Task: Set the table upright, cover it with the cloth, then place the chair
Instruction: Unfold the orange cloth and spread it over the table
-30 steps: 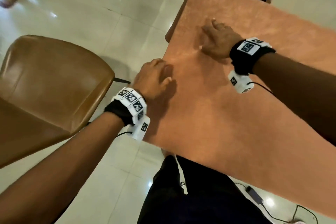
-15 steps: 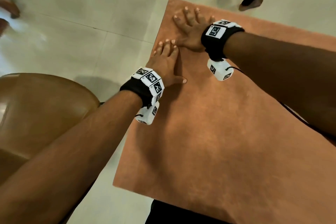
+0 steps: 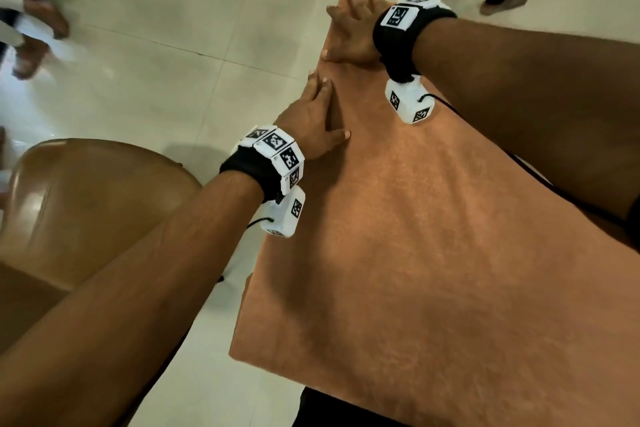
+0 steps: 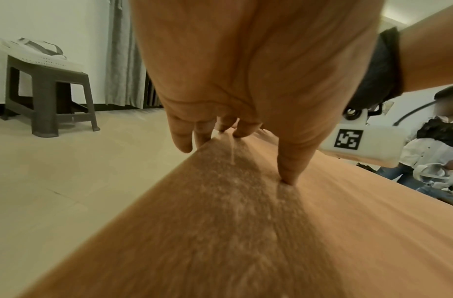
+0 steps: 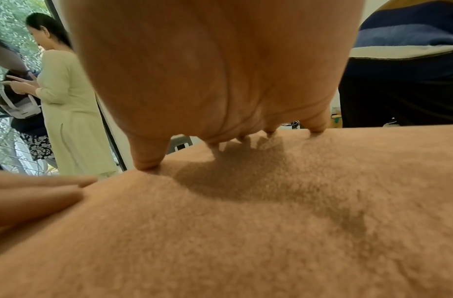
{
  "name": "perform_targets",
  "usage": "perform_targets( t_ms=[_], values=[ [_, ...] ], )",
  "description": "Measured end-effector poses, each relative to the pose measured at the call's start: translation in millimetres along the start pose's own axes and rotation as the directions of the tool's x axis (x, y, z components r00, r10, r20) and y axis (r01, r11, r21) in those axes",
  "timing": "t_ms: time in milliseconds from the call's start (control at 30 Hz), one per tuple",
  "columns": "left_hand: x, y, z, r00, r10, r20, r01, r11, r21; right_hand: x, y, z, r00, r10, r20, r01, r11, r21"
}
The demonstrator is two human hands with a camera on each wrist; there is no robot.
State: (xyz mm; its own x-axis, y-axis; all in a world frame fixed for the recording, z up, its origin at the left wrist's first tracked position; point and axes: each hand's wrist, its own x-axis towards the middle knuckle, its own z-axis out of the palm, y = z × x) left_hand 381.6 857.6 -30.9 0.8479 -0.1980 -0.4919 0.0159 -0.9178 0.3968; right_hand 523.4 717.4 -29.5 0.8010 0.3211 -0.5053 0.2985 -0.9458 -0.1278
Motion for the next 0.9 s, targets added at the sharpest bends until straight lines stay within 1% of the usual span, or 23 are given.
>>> perform_targets(
  t_ms=[67, 133, 200, 233, 267, 333, 367, 433, 467, 500, 533, 567, 600, 667, 700, 733, 767, 833, 900],
  values=[
    [-26, -5, 5, 1.000, -0.004, -0.013, 0.004, 0.998, -0.059, -6, -1, 0, 1.000, -0.006, 0.001, 0.006, 1.000, 0.013],
    [-61, -18, 15, 1.000, -0.016, -0.017, 0.012, 0.979, -0.202, -21, -4, 3, 0.999, -0.023, -0.044, 0.023, 1.000, 0.001],
    [-103, -36, 30, 0.996, -0.085, 0.024, 0.087, 0.907, -0.411, -43, -6, 9, 0.994, -0.039, -0.105, 0.037, 0.999, -0.015],
    [-128, -45, 39, 0.991, -0.123, 0.054, 0.133, 0.863, -0.487, -58, -9, 15, 0.993, -0.059, -0.106, 0.057, 0.998, -0.022],
    [-156, -55, 50, 0.985, -0.153, 0.081, 0.173, 0.828, -0.533, -75, -14, 23, 0.992, -0.085, -0.092, 0.083, 0.996, -0.030],
    [-208, -73, 72, 0.977, -0.172, 0.124, 0.212, 0.793, -0.571, -112, -22, 45, 0.988, -0.139, -0.062, 0.137, 0.990, -0.032],
    [-232, -81, 85, 0.972, -0.177, 0.154, 0.235, 0.762, -0.604, -130, -24, 57, 0.986, -0.161, -0.047, 0.159, 0.987, -0.032],
    [-278, -98, 110, 0.953, -0.199, 0.227, 0.301, 0.670, -0.678, -162, -29, 79, 0.982, -0.191, -0.006, 0.190, 0.981, -0.048],
    [-296, -104, 120, 0.945, -0.197, 0.259, 0.325, 0.641, -0.696, -174, -31, 88, 0.981, -0.193, 0.013, 0.193, 0.980, -0.054],
    [-313, -111, 130, 0.939, -0.195, 0.284, 0.341, 0.640, -0.688, -185, -35, 96, 0.981, -0.191, 0.025, 0.192, 0.980, -0.054],
    [-325, -117, 139, 0.932, -0.198, 0.304, 0.356, 0.660, -0.662, -193, -38, 104, 0.983, -0.180, 0.033, 0.182, 0.982, -0.050],
    [-333, -123, 146, 0.929, -0.211, 0.305, 0.361, 0.698, -0.618, -199, -43, 111, 0.986, -0.166, 0.030, 0.168, 0.985, -0.047],
    [-338, -129, 152, 0.938, -0.219, 0.269, 0.338, 0.756, -0.560, -205, -49, 117, 0.988, -0.153, 0.018, 0.154, 0.987, -0.049],
    [-340, -137, 163, 0.973, -0.187, 0.138, 0.227, 0.891, -0.394, -217, -63, 129, 0.991, -0.134, -0.010, 0.134, 0.990, -0.041],
    [-336, -140, 167, 0.984, -0.159, 0.075, 0.174, 0.938, -0.300, -221, -69, 134, 0.992, -0.128, -0.015, 0.128, 0.991, -0.031],
    [-331, -142, 170, 0.989, -0.143, 0.036, 0.147, 0.967, -0.208, -225, -76, 138, 0.993, -0.119, -0.017, 0.119, 0.993, -0.018],
    [-328, -146, 171, 0.990, -0.143, 0.020, 0.144, 0.983, -0.112, -232, -84, 142, 0.994, -0.108, -0.017, 0.108, 0.994, -0.005],
    [-323, -152, 171, 0.991, -0.130, -0.005, 0.131, 0.989, 0.068, -243, -102, 149, 0.996, -0.087, -0.010, 0.087, 0.996, 0.023],
    [-322, -158, 169, 0.994, -0.104, -0.028, 0.107, 0.982, 0.154, -248, -117, 157, 0.998, -0.067, -0.010, 0.068, 0.997, 0.046]
  ],
)
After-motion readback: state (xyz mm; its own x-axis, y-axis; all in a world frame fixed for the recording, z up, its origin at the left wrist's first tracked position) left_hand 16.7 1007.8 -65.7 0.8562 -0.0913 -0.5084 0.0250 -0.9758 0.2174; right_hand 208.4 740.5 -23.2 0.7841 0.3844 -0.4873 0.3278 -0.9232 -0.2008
